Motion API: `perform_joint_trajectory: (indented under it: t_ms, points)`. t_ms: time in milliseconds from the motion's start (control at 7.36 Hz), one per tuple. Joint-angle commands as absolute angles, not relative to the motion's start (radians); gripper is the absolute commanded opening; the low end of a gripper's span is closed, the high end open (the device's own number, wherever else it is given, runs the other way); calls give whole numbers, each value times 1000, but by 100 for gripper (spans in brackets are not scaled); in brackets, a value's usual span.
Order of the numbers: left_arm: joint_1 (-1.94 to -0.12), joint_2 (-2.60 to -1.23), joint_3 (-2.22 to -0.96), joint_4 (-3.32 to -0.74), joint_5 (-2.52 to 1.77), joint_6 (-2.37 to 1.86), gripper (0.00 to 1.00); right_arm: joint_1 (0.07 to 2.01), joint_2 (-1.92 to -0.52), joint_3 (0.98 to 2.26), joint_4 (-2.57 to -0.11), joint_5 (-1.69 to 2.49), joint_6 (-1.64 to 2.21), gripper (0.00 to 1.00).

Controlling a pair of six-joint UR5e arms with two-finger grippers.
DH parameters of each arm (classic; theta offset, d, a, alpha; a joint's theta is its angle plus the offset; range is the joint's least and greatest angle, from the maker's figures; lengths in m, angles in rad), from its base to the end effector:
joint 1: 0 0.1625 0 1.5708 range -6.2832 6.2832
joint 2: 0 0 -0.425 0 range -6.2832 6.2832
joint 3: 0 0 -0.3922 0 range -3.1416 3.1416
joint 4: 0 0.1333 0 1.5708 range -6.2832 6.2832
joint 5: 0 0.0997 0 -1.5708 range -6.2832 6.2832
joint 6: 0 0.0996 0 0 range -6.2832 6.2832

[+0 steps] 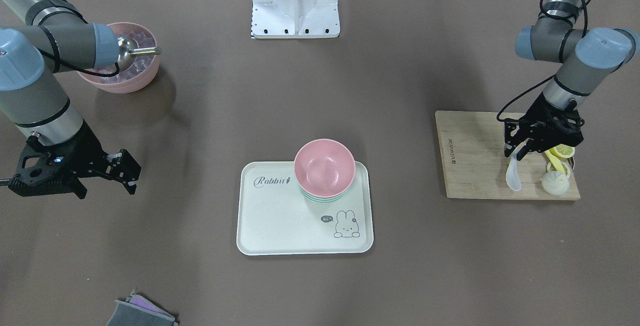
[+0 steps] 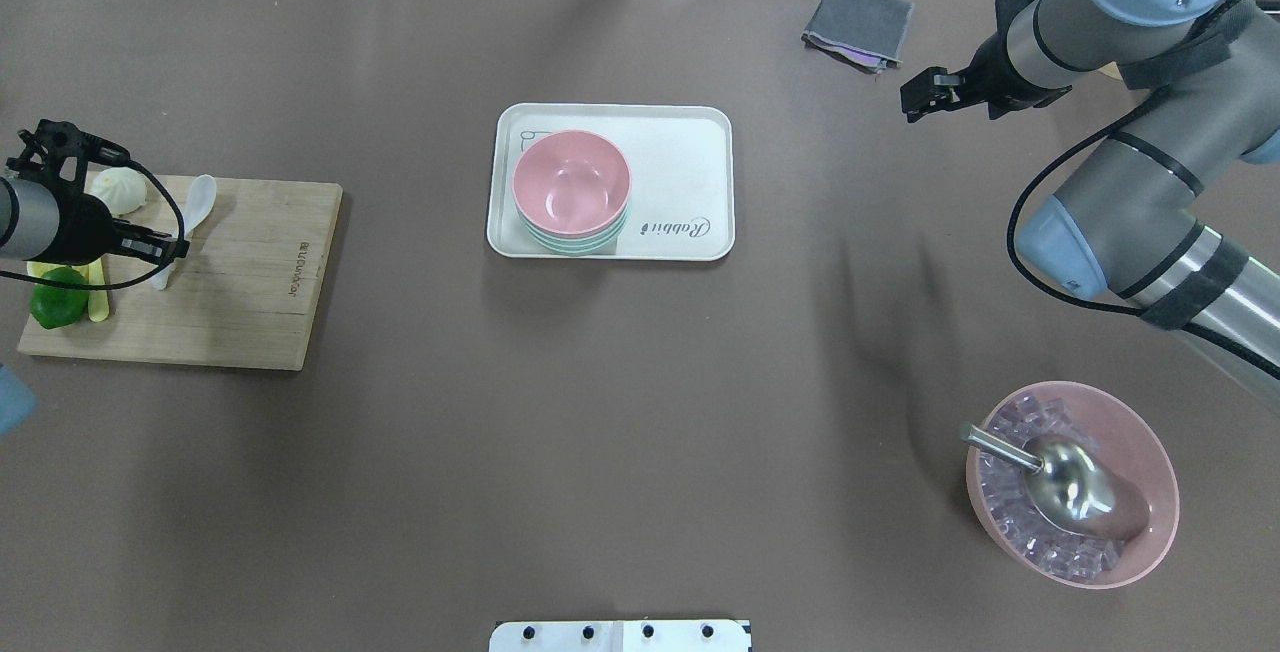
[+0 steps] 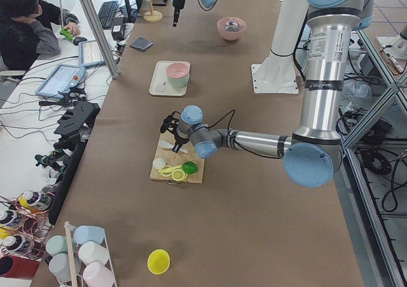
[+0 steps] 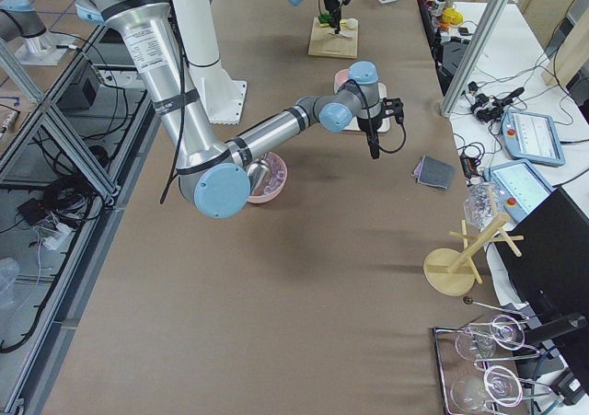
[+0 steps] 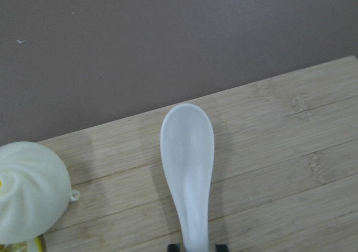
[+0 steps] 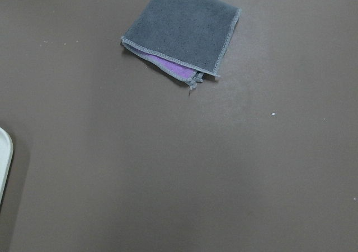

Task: Stack pink bowl on green and place spoon
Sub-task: 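Close the left gripper on the white spoon handle on the board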

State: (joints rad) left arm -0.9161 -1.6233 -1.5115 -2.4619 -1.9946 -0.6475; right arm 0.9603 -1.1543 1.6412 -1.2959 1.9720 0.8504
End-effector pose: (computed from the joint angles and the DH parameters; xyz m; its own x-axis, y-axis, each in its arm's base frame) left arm 0.2604 -0.4908 0.5700 0.6550 0.3407 -0.6744 0.0115 0.8880 0.4597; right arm -0.2976 -0.5900 0.3652 0.7074 -0.0483 0.7051 -0.1771 0.9537 0.2430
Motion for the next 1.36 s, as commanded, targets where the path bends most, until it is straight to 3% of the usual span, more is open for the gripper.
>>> perform_joint_trajectory:
  t_ms: [0, 136, 272, 543, 951, 1222]
  points:
    - [-916, -1626, -1500, -2462, -1994, -646, 33, 960, -1155, 1640, -1295, 1973, 850, 100]
    - [-916, -1628, -1502, -2462, -1994, -646, 32, 960, -1155, 1640, -1296, 1973, 850, 100]
    - [-916, -1629, -1502, -2462, -1994, -647, 25, 960, -1154, 1640, -1296, 1973, 850, 100]
    - [-917, -1631, -1511, -2465, -2003, -646, 0, 962, -1155, 1640, -1296, 1973, 850, 100]
    - [-931, -1673, -1592, -2429, -2127, -652, 0, 963, -1161, 1640, -1296, 1971, 850, 100]
    - [-934, -1817, -1728, -2094, -2128, -673, 0, 965, -1166, 1640, -1296, 1971, 850, 100]
